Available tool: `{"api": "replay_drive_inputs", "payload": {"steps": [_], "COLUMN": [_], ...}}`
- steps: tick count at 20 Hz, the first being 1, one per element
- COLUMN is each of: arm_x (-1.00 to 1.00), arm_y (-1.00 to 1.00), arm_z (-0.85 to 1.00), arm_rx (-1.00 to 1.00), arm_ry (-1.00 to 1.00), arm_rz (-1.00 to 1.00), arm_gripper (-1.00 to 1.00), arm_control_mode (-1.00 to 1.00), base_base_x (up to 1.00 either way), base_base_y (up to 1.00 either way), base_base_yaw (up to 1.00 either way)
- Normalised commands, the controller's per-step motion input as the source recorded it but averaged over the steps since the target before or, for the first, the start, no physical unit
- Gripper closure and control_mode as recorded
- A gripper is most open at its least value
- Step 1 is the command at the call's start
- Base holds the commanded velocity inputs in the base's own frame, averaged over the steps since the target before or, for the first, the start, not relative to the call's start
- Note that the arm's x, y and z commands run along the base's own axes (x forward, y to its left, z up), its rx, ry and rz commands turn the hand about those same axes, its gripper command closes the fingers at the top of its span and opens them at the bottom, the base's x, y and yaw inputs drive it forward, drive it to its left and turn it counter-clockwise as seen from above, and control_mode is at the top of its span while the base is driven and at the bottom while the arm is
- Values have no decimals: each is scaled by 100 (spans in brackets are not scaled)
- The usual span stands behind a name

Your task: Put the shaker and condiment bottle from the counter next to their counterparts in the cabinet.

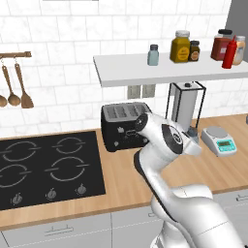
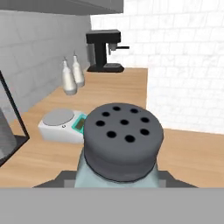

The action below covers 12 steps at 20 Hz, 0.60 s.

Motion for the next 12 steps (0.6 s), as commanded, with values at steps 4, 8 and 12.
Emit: {"api": "replay_drive_inputs", "payload": {"steps": [4,8,12], "arm_x": [-23,-31,-22], "arm_y": [1,0,4], "arm_z": [96,98,100], "arm_rx": [-6,-7,-6], "arm_ry": [-2,-9,-9], "arm_rz": [24,26,27], "arm_gripper": [100,100,100], "arm_control_mode": [-100,-100,-100], "base_base_x": [0,0,0], "base_base_y": [0,0,0], "base_base_yaw": [0,0,0]}}
